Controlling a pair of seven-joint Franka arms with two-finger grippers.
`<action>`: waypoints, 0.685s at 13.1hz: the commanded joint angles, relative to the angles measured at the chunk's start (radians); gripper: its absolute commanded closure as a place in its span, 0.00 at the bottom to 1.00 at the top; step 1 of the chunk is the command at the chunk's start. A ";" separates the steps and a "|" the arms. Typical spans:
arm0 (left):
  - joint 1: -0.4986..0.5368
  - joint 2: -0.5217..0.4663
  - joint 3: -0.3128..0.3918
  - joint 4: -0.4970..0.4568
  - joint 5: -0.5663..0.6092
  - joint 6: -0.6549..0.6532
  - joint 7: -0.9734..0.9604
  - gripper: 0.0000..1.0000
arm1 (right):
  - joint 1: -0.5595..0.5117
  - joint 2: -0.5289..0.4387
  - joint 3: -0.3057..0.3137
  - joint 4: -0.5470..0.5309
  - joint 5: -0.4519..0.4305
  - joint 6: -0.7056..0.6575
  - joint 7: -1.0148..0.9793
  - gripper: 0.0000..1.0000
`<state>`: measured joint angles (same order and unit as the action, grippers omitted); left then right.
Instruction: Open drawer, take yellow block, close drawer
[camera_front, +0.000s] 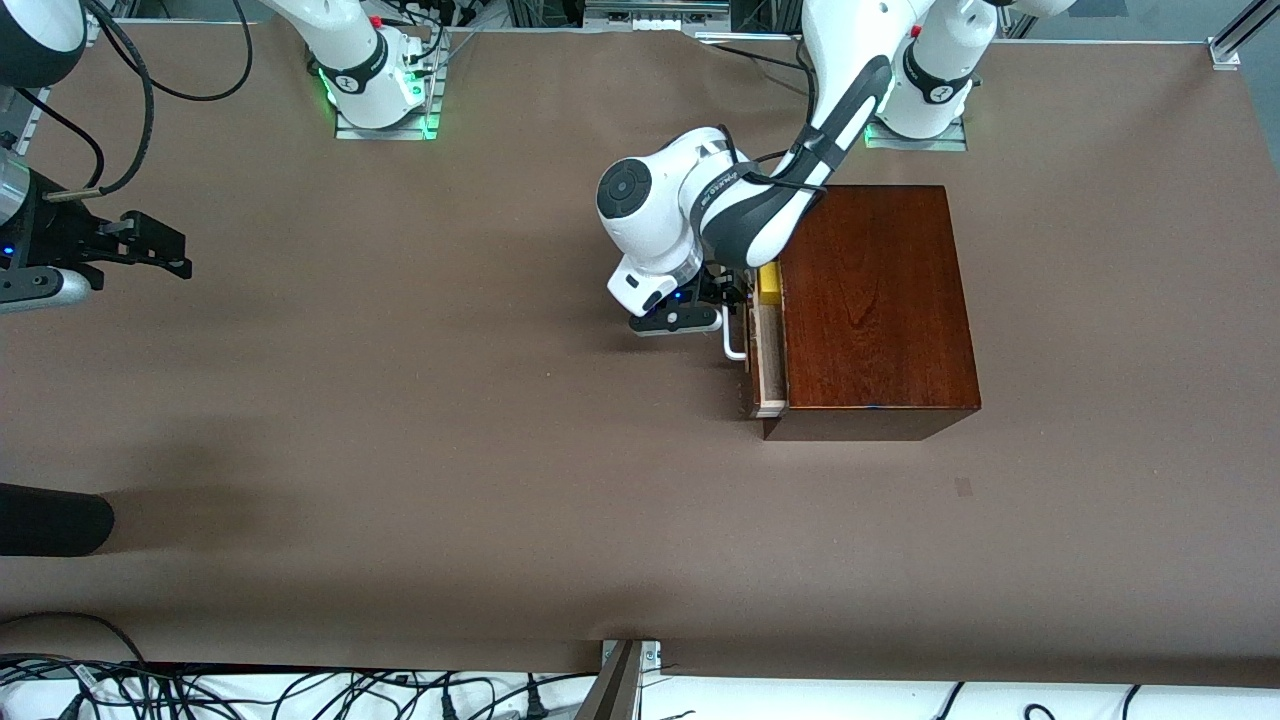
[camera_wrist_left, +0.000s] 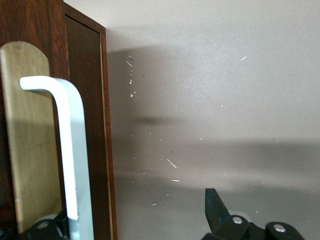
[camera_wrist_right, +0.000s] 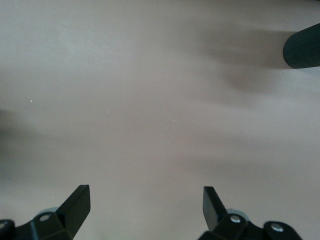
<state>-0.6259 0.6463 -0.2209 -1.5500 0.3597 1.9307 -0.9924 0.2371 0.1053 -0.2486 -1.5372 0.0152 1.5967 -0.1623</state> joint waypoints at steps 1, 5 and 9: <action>-0.008 0.010 -0.003 0.040 -0.053 0.076 -0.009 0.00 | -0.001 -0.013 0.002 0.002 -0.017 -0.017 0.003 0.00; -0.044 0.055 -0.005 0.100 -0.054 0.079 -0.012 0.00 | -0.001 -0.013 0.002 0.002 -0.017 -0.017 0.003 0.00; -0.067 0.076 -0.003 0.116 -0.051 0.077 -0.032 0.00 | -0.001 -0.013 0.000 0.002 -0.017 -0.017 0.003 0.00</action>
<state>-0.6676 0.6733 -0.2144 -1.4915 0.3329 1.9634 -1.0071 0.2371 0.1053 -0.2496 -1.5372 0.0151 1.5965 -0.1623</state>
